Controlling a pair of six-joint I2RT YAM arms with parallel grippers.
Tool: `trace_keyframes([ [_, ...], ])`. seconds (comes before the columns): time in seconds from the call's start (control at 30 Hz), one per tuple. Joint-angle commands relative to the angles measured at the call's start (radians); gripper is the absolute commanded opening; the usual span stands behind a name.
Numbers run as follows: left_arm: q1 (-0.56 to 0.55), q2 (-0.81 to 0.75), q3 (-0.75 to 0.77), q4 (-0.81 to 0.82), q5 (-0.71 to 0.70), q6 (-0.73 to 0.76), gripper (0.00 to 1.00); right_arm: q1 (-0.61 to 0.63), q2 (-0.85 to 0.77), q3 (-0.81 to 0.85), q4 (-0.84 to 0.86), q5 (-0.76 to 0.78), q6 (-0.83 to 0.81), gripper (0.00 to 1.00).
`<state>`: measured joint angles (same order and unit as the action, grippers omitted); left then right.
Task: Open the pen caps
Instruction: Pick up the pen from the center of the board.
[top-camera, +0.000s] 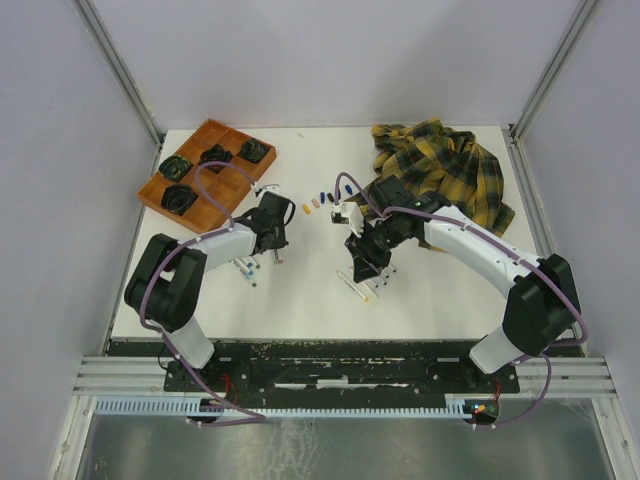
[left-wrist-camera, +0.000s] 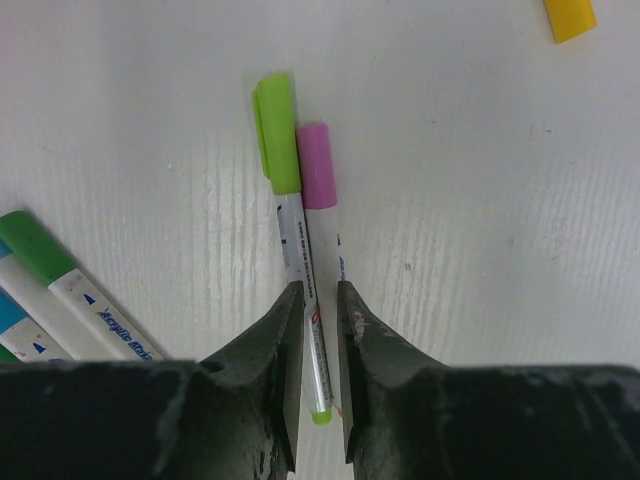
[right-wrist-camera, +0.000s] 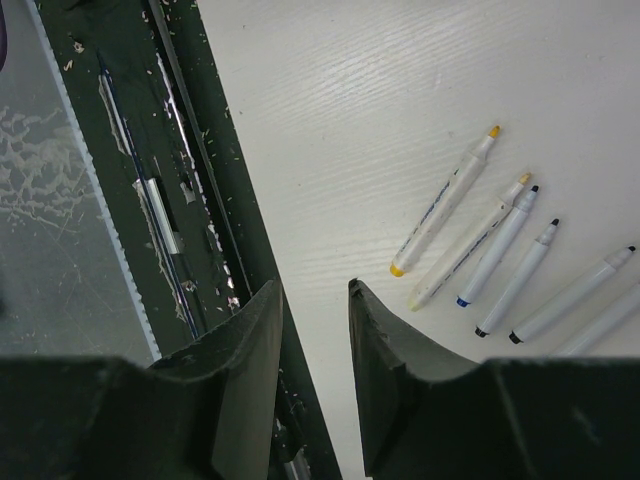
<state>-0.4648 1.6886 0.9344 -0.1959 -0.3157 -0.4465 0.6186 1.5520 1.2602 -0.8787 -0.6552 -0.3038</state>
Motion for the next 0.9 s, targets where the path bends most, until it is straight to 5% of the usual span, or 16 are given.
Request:
trace_keyframes([
  [0.0,-0.029,0.024,0.025,-0.017,-0.017,0.025,0.25,-0.006,-0.009,0.043,0.003,-0.029,-0.012,0.40],
  [0.87,-0.071,-0.011,0.090,-0.059,-0.074,0.004,0.29,-0.008,-0.015,0.043,0.004,-0.035,-0.011,0.40],
])
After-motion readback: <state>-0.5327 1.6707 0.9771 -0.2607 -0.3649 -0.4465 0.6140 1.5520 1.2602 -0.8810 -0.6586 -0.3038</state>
